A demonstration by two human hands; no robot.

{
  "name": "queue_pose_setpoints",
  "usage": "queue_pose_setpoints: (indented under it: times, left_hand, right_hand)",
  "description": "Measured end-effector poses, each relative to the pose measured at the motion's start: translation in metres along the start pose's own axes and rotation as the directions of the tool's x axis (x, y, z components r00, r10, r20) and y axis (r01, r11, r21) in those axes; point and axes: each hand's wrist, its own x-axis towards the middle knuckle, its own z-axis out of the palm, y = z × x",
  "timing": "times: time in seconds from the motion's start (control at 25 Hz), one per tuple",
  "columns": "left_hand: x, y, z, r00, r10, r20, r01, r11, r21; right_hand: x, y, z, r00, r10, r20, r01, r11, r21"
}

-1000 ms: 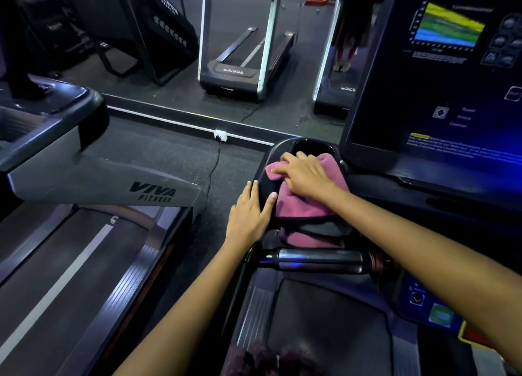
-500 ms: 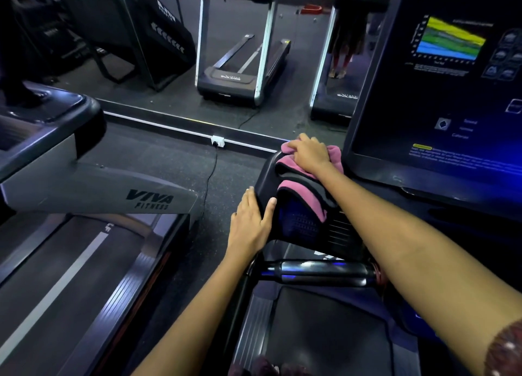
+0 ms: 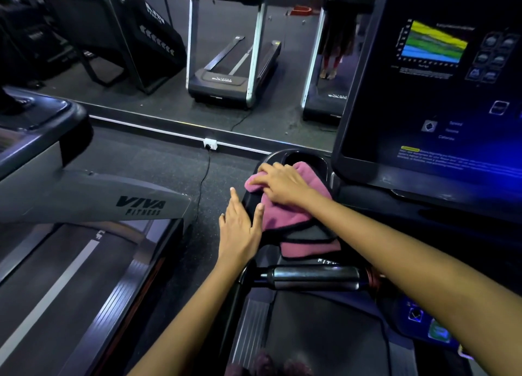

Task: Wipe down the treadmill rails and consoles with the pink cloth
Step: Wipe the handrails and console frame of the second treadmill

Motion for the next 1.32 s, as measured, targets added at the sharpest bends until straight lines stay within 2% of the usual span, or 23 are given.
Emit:
queue_pose_setpoints:
  times: [0.2, 0.4, 0.48, 0.56, 0.72, 1.0, 1.32]
  left_hand:
    - [-0.002, -0.003, -0.001, 0.999, 0.019, -0.050, -0.019, 1.000, -0.002]
    - [0.001, -0.002, -0.002, 0.997, 0.027, -0.070, -0.027, 1.000, -0.003]
    - [0.002, -0.001, -0.002, 0.998, 0.014, -0.069, -0.014, 1.000, 0.009]
    - [0.003, -0.001, -0.002, 0.997, 0.012, -0.075, -0.012, 1.000, -0.004]
    - [0.003, 0.000, -0.002, 0.995, 0.022, -0.097, -0.027, 0.999, -0.040]
    - [-0.003, -0.002, -0.001, 0.995, 0.036, -0.096, -0.035, 0.999, 0.009]
    - [-0.005, -0.001, -0.002, 0.999, 0.011, -0.033, -0.009, 0.999, 0.044]
  right_hand:
    - [0.046, 0.028, -0.008, 0.960, 0.277, 0.036, -0.279, 0.959, 0.057]
    - [0.072, 0.040, -0.006, 0.855, 0.518, 0.036, -0.519, 0.854, 0.039]
    - [0.069, 0.025, -0.008, 0.891, 0.452, 0.030, -0.452, 0.892, 0.007]
    - [0.052, 0.006, -0.006, 0.952, 0.306, 0.029, -0.306, 0.952, -0.004]
    - [0.007, -0.019, -0.004, 0.983, 0.183, -0.013, -0.182, 0.982, 0.042]
    - [-0.046, -0.019, 0.000, 0.977, 0.206, -0.058, -0.212, 0.968, -0.133]
    - [-0.084, -0.015, -0.012, 0.973, 0.229, 0.008, -0.228, 0.971, -0.065]
